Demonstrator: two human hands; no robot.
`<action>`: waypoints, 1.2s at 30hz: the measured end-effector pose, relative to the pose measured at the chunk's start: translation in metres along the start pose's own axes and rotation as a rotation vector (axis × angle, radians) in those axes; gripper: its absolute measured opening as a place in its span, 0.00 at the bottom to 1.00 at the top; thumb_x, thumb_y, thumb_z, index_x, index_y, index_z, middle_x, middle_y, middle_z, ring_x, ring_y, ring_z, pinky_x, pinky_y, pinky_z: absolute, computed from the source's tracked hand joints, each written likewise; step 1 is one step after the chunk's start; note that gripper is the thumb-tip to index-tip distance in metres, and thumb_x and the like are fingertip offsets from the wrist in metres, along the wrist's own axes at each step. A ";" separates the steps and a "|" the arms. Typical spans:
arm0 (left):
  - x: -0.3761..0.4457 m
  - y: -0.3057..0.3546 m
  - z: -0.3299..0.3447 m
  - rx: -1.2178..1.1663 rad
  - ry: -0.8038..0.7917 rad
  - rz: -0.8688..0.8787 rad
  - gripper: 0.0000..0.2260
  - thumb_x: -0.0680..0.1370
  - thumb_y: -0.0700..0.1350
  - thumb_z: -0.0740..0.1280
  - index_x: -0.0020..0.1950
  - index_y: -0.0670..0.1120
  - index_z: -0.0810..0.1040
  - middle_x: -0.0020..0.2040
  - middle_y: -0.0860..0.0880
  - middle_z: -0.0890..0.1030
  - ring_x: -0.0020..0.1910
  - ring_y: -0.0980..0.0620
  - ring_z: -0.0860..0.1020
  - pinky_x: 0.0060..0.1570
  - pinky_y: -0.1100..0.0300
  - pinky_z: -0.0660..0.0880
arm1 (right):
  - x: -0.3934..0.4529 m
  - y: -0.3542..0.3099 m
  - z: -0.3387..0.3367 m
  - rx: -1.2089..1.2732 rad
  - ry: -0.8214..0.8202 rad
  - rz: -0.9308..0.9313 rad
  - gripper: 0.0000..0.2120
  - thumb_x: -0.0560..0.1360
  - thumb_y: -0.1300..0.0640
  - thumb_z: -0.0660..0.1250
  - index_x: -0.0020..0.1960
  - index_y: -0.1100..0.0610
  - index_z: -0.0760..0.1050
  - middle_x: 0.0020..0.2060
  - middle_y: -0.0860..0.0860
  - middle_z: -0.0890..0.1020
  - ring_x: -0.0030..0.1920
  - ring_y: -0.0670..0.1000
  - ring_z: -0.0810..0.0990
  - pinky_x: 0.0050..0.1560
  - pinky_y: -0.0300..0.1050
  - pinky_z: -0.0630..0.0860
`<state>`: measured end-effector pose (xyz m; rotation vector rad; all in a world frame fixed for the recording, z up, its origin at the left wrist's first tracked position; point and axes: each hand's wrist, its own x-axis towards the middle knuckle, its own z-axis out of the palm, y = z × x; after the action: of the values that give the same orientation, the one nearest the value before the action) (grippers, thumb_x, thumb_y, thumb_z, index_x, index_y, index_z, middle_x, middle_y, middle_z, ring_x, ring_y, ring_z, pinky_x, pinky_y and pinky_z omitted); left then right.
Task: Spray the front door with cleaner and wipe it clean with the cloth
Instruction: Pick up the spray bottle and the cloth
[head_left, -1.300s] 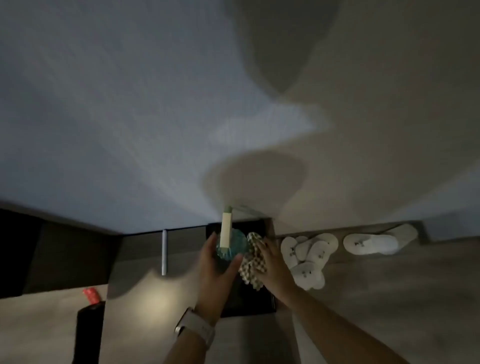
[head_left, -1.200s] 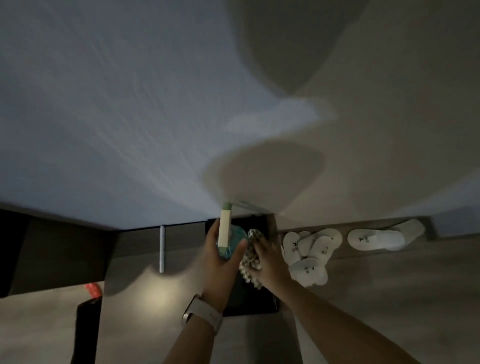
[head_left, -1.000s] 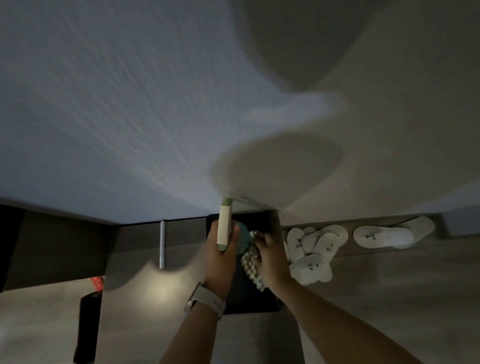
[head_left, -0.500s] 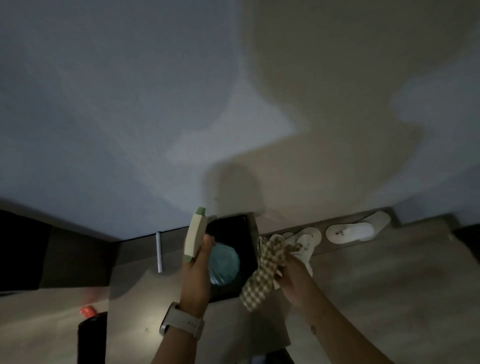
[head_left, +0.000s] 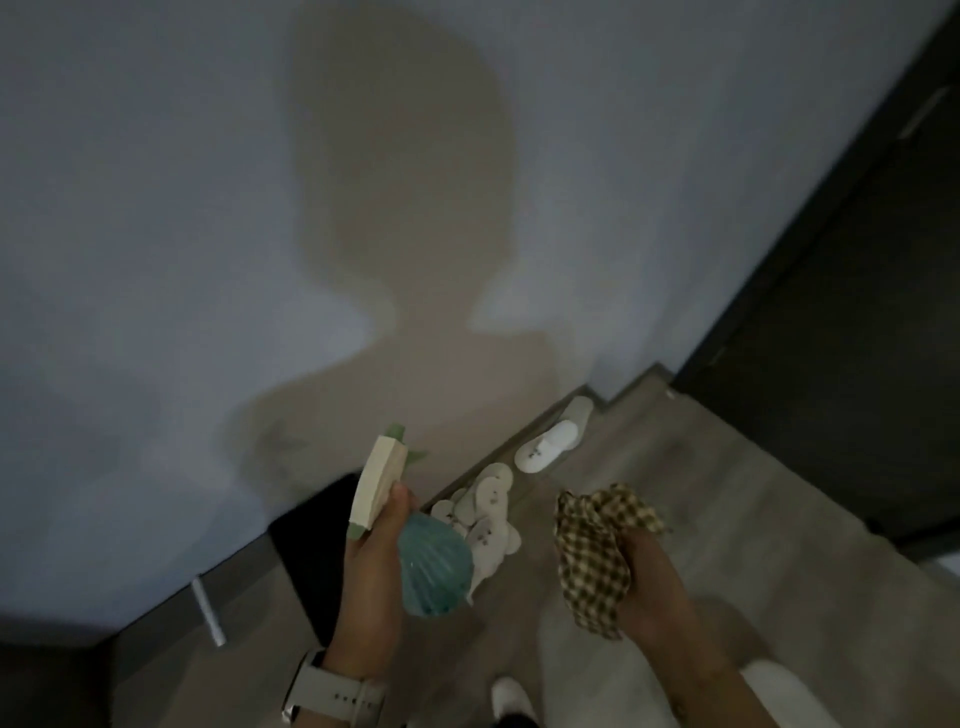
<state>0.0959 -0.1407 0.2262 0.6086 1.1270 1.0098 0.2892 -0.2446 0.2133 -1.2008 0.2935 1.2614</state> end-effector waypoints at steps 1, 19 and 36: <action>-0.002 -0.005 0.012 -0.009 -0.055 -0.018 0.06 0.75 0.46 0.66 0.45 0.44 0.79 0.36 0.49 0.80 0.38 0.51 0.79 0.45 0.54 0.75 | 0.003 -0.009 -0.014 0.033 -0.019 -0.013 0.15 0.82 0.54 0.56 0.57 0.62 0.77 0.57 0.56 0.80 0.48 0.51 0.79 0.45 0.46 0.73; -0.003 -0.134 0.402 0.193 -0.594 -0.115 0.07 0.73 0.49 0.66 0.40 0.46 0.75 0.34 0.50 0.75 0.33 0.55 0.75 0.37 0.62 0.76 | 0.059 -0.293 -0.223 -0.126 0.266 -0.537 0.06 0.75 0.70 0.65 0.43 0.63 0.80 0.36 0.60 0.82 0.35 0.54 0.80 0.37 0.43 0.77; 0.102 -0.176 0.793 0.508 -0.845 0.221 0.32 0.68 0.65 0.63 0.64 0.45 0.77 0.53 0.45 0.81 0.57 0.46 0.78 0.64 0.47 0.73 | 0.239 -0.617 -0.258 0.040 0.243 -0.551 0.10 0.75 0.60 0.71 0.52 0.65 0.81 0.42 0.59 0.85 0.39 0.52 0.84 0.37 0.42 0.78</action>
<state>0.9063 -0.0641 0.3100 1.4316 0.5451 0.5255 0.9981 -0.2184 0.2525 -1.2894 0.1464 0.6321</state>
